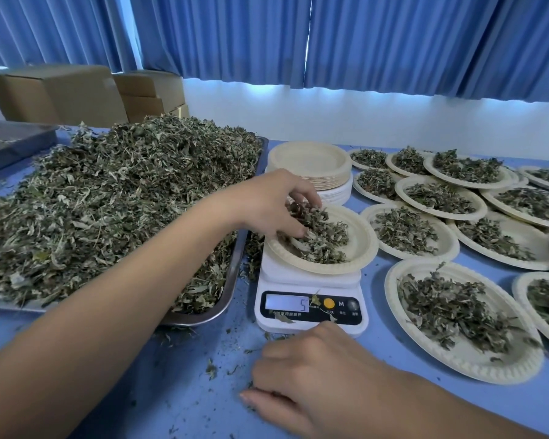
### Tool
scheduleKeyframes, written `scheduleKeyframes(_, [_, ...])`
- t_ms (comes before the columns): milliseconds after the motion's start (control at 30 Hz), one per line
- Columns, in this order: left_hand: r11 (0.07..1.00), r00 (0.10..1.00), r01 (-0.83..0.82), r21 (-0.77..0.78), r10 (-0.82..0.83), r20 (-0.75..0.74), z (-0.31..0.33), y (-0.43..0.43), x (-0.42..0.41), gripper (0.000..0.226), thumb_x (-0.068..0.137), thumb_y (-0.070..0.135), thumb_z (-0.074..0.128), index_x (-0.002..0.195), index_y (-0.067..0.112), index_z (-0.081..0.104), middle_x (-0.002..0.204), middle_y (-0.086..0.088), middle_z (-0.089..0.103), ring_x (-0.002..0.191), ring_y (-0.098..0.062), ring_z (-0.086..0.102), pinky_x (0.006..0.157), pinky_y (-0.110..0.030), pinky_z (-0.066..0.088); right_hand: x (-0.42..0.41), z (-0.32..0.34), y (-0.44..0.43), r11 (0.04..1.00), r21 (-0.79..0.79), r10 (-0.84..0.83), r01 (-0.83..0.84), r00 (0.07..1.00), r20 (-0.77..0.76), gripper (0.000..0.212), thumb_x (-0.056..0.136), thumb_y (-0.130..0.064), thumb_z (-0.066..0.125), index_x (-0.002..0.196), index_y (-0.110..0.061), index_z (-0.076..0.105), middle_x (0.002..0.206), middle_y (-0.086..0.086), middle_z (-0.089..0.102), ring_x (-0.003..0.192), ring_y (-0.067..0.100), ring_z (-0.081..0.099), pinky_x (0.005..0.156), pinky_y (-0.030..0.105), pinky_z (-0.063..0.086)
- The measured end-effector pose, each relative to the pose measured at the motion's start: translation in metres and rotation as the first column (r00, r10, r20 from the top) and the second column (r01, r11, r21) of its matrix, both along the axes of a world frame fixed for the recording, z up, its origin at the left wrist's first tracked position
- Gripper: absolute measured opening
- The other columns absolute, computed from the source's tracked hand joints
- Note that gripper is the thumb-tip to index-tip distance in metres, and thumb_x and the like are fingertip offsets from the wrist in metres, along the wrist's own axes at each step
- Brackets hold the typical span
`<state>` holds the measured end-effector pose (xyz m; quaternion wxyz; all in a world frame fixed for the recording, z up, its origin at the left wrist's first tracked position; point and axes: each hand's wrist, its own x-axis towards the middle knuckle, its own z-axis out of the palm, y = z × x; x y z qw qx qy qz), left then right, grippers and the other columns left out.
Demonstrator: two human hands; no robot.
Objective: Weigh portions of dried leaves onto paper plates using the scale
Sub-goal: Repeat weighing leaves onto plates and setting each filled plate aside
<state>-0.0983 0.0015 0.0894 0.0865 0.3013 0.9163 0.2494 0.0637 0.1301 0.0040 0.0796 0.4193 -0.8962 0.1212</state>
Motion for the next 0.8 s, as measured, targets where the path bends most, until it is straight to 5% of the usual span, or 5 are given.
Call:
scheduleKeyframes(133, [0.983,0.998,-0.067,0.169,0.07,-0.01,0.014,-0.021,-0.011,0.039,0.086,0.013,0.078,0.118,0.033,0.069,0.12,0.006,0.064,0.103,-0.011,0.066,0.092,-0.035,0.056,0.0,0.0,0.0,1.0,0.025,0.001,-0.001,1.0,-0.022,0.039,0.107,-0.045,0.043,0.077,-0.025,0.057,0.071,-0.011,0.033,0.06,0.016,0.04,0.051,0.036,0.04])
scheduleKeyframes(300, [0.933,0.957,-0.27,-0.236,0.234,-0.17,0.013,-0.049,-0.031,0.047,0.088,0.014,0.076,0.131,0.025,0.062,0.134,-0.003,0.058,0.112,-0.023,0.059,0.09,-0.033,0.046,0.0,0.0,0.0,1.0,0.003,0.001,-0.001,1.0,-0.022,0.039,0.107,-0.044,0.046,0.076,-0.025,0.059,0.07,-0.011,0.031,0.06,0.014,0.034,0.05,0.036,0.04])
scheduleKeyframes(400, [0.851,0.958,-0.281,-0.443,0.28,-0.07,0.002,-0.061,-0.037,0.052,0.085,0.013,0.079,0.134,0.018,0.06,0.126,-0.007,0.063,0.095,-0.023,0.065,0.082,-0.031,0.05,0.001,-0.001,-0.001,1.0,0.01,0.002,-0.001,1.0,-0.028,0.039,0.107,-0.045,0.046,0.075,-0.025,0.057,0.07,-0.011,0.03,0.06,0.014,0.032,0.05,0.036,0.04])
scheduleKeyframes(667, [0.811,0.966,-0.249,-0.529,0.25,-0.072,-0.011,-0.061,-0.048,0.025,0.086,-0.003,0.072,0.106,0.009,0.064,0.088,-0.005,0.067,0.041,-0.006,0.062,0.042,-0.023,0.044,0.0,0.0,0.0,1.0,0.0,0.014,-0.014,0.999,-0.044,0.036,0.106,-0.043,0.048,0.073,-0.028,0.047,0.069,-0.012,0.027,0.06,0.012,0.029,0.048,0.034,0.039])
scheduleKeyframes(800, [0.829,0.96,-0.269,-0.49,0.27,-0.07,-0.011,-0.061,-0.047,0.018,0.092,-0.006,0.062,0.104,0.007,0.063,0.087,-0.007,0.068,0.038,-0.004,0.062,0.036,-0.018,0.041,0.0,-0.001,0.0,0.999,0.015,0.031,-0.031,0.999,-0.03,0.036,0.106,-0.044,0.047,0.074,-0.029,0.043,0.07,-0.012,0.03,0.06,0.013,0.033,0.049,0.036,0.041])
